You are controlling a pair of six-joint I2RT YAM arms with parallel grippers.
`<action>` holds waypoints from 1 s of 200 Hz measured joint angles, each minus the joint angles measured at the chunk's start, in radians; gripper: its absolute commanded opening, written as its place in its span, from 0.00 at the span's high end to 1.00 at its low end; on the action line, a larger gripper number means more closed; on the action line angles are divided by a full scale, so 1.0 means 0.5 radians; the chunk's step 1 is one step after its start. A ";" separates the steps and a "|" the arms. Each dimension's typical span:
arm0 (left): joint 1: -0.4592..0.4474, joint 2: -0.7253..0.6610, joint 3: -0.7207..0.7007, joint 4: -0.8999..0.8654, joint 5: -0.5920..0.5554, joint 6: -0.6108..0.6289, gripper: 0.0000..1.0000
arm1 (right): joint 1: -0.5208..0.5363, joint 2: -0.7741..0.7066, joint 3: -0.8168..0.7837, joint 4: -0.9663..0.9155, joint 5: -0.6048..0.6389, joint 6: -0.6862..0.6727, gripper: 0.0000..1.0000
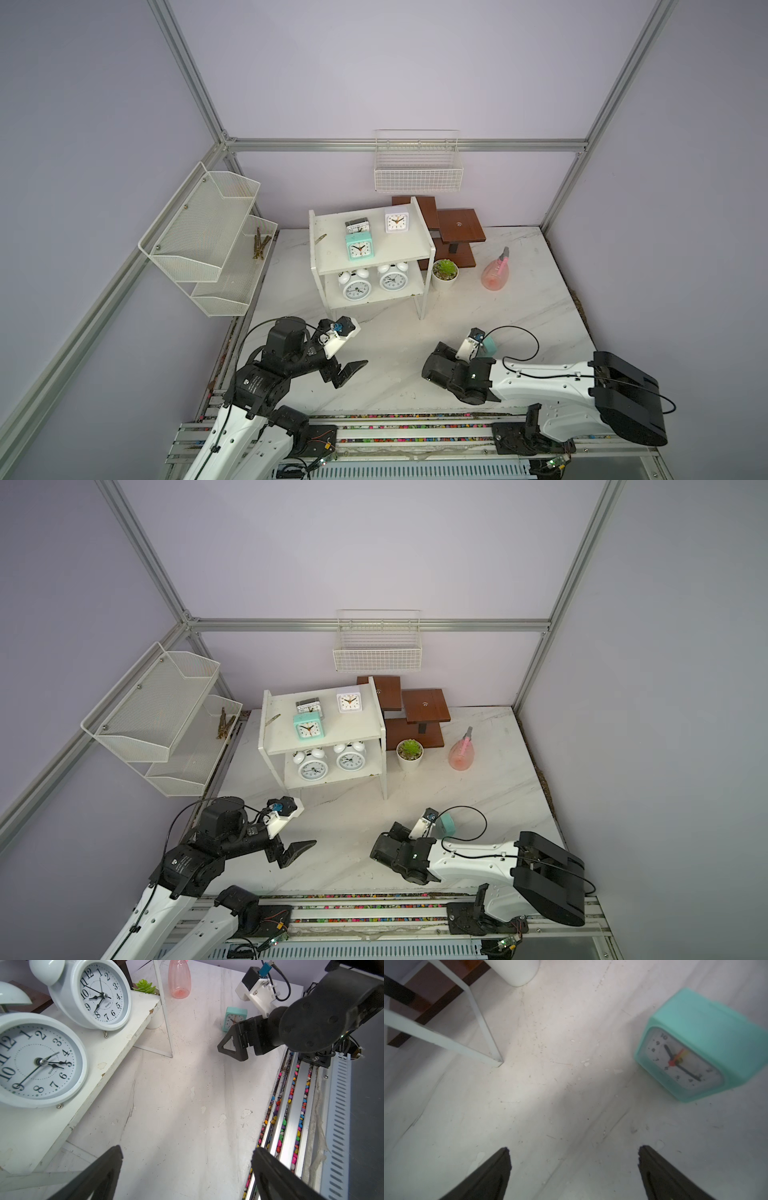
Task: Place the alarm clocks on the shelf by style
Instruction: Pick up the alarm from the center of the board.
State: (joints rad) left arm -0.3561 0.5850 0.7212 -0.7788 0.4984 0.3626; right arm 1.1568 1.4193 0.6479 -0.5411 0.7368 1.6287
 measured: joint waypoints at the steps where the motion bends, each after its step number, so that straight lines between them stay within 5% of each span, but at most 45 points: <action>1: 0.000 0.000 0.000 -0.001 0.000 0.000 0.00 | 0.000 0.012 0.003 -0.007 0.002 0.016 0.00; 70: -0.008 0.002 0.000 -0.001 -0.001 0.001 0.00 | -0.024 0.290 0.032 -0.111 0.177 0.591 0.00; 200: -0.013 0.005 0.000 -0.001 -0.002 0.002 0.00 | -0.215 0.422 0.281 -0.603 0.360 0.879 0.00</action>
State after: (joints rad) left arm -0.3626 0.5877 0.7212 -0.7792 0.4976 0.3634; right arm 1.0492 1.6302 0.7883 -0.8429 0.9169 2.0682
